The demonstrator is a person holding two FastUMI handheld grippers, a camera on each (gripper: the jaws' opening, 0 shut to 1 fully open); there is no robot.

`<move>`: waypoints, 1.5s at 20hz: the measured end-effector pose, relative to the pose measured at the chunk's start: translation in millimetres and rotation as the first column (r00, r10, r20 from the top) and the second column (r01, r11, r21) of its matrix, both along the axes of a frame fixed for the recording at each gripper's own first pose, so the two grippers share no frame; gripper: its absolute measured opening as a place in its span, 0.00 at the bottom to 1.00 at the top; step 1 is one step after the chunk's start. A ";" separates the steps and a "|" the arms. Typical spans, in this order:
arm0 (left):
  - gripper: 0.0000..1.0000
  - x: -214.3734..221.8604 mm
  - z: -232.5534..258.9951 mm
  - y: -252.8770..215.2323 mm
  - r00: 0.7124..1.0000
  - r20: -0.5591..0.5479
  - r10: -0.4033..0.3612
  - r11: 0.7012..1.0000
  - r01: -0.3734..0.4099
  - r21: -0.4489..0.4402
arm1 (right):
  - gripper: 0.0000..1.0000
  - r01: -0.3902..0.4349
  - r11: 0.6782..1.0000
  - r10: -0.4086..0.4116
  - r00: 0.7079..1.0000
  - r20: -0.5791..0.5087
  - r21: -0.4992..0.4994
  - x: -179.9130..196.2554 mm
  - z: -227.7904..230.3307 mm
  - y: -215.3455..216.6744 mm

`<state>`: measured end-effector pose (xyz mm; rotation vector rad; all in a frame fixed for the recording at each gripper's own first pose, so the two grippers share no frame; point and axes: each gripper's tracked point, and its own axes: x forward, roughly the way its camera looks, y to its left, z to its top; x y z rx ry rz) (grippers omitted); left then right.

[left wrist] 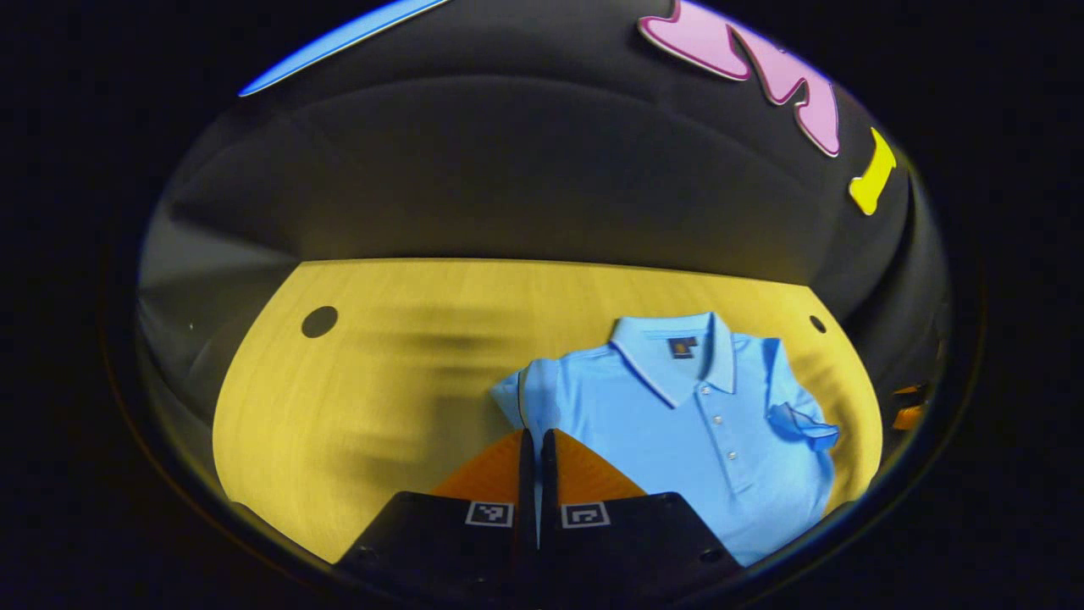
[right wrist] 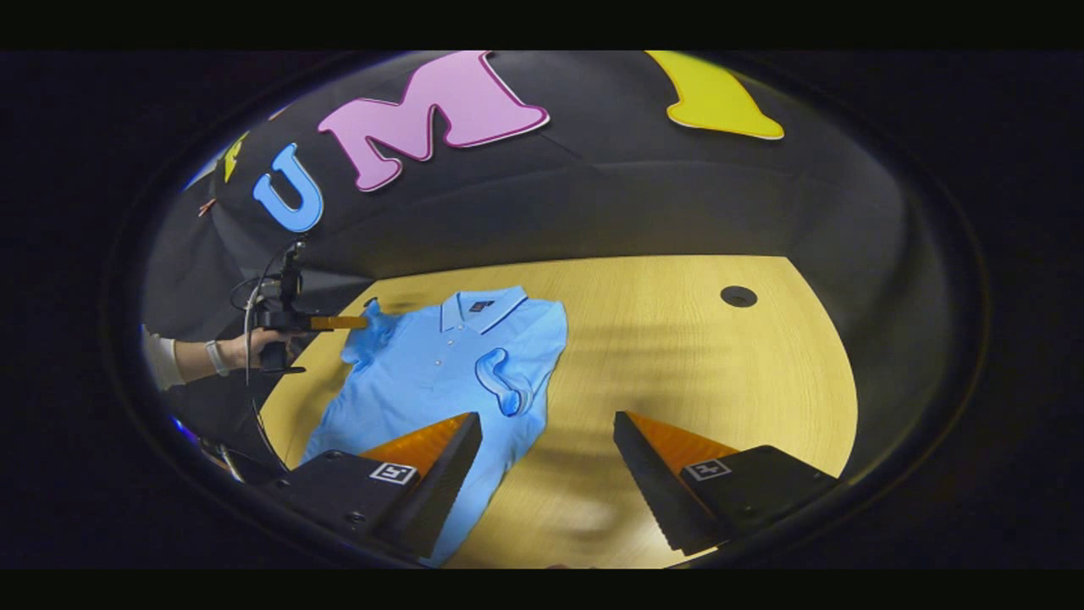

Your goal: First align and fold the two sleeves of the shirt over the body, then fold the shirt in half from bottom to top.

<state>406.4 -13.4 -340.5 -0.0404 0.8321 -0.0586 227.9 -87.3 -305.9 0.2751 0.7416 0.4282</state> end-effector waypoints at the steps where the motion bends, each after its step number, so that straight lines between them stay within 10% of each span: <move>1: 0.06 -2.7 -3.1 -10.1 1.000 -0.016 -0.009 1.000 0.009 -0.009 | 0.98 -0.008 1.000 0.008 1.000 -0.002 -0.001 -1.9 -0.9 2.5; 6: 0.19 -23.7 -47.8 -49.4 0.987 -0.158 0.027 0.992 -0.046 -0.117 | 0.98 -0.025 1.000 0.025 1.000 -0.011 -0.001 -14.6 -6.5 16.6; 13: 0.93 -47.2 -13.2 -58.2 0.990 -0.139 0.010 0.982 -0.036 -0.187 | 0.98 -0.031 0.999 0.031 0.999 0.020 -0.030 -42.6 6.6 20.3; 30: 0.96 -327.1 5.2 -11.4 0.947 -0.319 -0.049 0.973 -0.027 -0.228 | 0.98 -0.002 0.999 0.010 0.977 -0.213 0.037 -185.6 -30.7 74.3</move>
